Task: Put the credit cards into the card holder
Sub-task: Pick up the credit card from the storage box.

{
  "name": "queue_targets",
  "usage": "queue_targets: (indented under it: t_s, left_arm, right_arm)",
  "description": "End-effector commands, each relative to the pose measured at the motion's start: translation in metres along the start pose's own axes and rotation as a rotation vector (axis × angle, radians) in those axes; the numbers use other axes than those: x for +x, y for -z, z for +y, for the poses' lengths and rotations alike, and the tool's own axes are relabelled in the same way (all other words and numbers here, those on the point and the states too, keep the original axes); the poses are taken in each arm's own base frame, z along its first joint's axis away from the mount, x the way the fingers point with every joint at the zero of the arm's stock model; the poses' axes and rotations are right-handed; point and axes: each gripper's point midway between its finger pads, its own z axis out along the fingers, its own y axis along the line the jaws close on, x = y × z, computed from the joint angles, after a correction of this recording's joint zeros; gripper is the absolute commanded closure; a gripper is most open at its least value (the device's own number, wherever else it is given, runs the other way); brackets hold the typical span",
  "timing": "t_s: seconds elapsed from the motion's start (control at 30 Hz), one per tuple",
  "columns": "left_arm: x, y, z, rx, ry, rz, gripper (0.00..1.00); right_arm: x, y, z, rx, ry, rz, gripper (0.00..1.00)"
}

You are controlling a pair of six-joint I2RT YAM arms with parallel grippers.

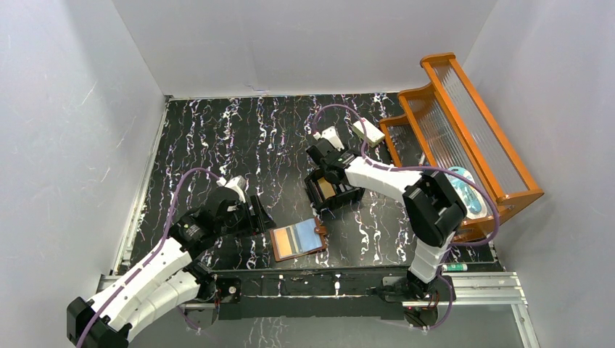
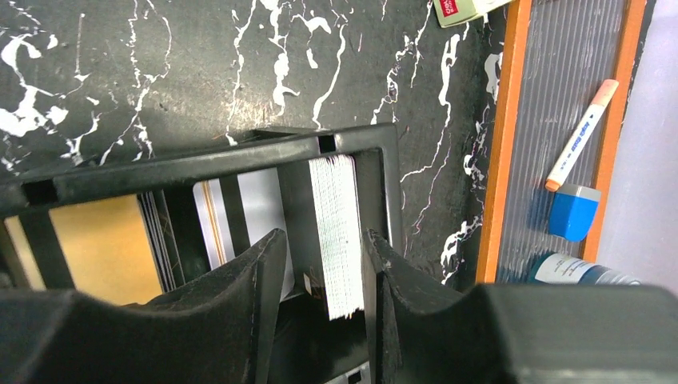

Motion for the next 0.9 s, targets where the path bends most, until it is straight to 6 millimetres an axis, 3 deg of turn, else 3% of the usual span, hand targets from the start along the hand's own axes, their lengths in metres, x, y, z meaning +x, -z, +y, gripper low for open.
queue_targets:
  t_s: [0.0, 0.43, 0.87]
  left_arm:
    - [-0.004, 0.007, -0.005, 0.018, -0.011, -0.018, 0.36]
    - [-0.004, 0.006, -0.004, 0.013, -0.012, -0.018, 0.36]
    - [-0.004, 0.005, -0.003, 0.009, -0.008, -0.017, 0.36]
  right_arm:
    - [-0.012, -0.006, -0.012, 0.095, 0.011, -0.011, 0.53]
    - [0.005, -0.018, -0.018, 0.178, 0.081, 0.038, 0.60]
    - [-0.003, -0.009, -0.026, 0.193, 0.068, 0.011, 0.73]
